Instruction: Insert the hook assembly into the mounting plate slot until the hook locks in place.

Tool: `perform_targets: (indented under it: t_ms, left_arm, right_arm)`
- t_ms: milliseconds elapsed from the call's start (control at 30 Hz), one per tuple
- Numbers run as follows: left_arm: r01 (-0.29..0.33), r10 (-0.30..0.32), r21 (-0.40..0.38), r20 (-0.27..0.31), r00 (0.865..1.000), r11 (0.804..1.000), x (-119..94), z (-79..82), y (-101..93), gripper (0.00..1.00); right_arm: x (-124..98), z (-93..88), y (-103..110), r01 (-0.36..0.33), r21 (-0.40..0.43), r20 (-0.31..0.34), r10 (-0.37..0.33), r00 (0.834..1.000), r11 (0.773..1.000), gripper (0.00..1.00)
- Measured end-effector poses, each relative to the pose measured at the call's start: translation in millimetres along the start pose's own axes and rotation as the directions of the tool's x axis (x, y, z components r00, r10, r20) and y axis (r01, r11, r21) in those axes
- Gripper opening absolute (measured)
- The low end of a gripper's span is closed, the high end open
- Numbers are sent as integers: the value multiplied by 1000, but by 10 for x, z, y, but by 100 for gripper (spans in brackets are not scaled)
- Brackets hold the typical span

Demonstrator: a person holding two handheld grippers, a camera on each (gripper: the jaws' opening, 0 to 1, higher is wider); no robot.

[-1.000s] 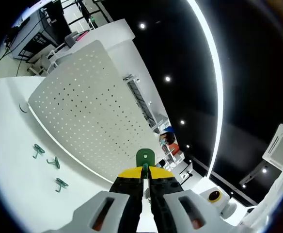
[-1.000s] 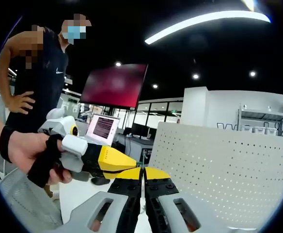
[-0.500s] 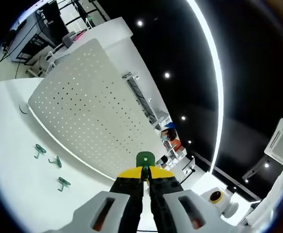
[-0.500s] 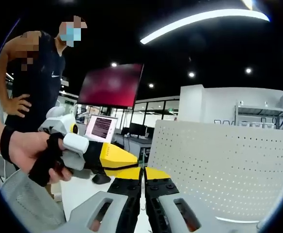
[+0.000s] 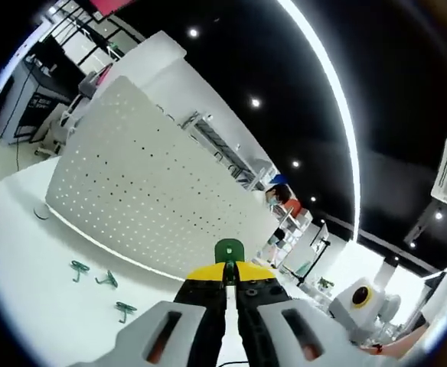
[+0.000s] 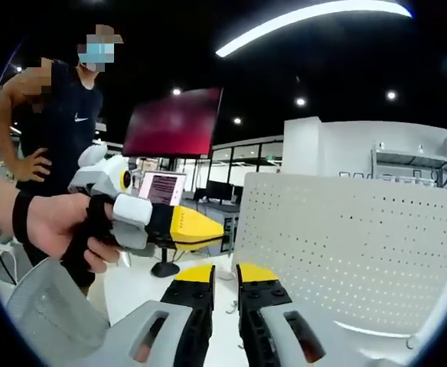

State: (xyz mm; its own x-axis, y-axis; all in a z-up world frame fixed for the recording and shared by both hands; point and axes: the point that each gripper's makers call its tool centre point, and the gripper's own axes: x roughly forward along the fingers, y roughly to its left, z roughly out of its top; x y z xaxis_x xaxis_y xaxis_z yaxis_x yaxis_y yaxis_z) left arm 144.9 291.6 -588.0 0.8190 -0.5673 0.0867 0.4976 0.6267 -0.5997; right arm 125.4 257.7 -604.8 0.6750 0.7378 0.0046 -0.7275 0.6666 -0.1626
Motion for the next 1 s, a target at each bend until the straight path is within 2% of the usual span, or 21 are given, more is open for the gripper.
perform_targets:
  t_ms: [33, 133, 300, 567, 733, 867, 1000]
  left_arm:
    - [-17, 16, 50, 7, 1000, 999, 6, 17, 15, 3]
    - [-32, 31, 87, 17, 999, 996, 13, 35, 2, 3]
    - [-72, 68, 189, 24, 997, 979, 23, 73, 30, 3]
    - [-87, 83, 242, 24, 996, 967, 70, 149, 78, 3]
    - [-118, 108, 271, 51, 993, 955, 116, 242, 140, 3]
    - [-133, 116, 342, 68, 991, 930, 153, 325, 161, 3]
    - [-153, 133, 358, 80, 988, 921, 218, 406, 222, 3]
  right_arm:
    - [-13, -8, 0, -5, 1, -4, 5, 1000, 1000, 11]
    - [-63, -67, -3, -13, 22, -32, 14, 999, 1000, 15]
    - [-148, -166, -19, -9, 42, -80, 13, 997, 999, 18]
    - [-290, -280, 4, -10, 77, -118, 19, 993, 997, 28]
    - [-344, -331, 3, -7, 75, -143, 17, 990, 997, 33]
    - [-383, -315, -2, -10, 56, -142, 18, 990, 998, 38]
    - [-387, -364, -19, -12, 66, -163, 22, 986, 998, 41]
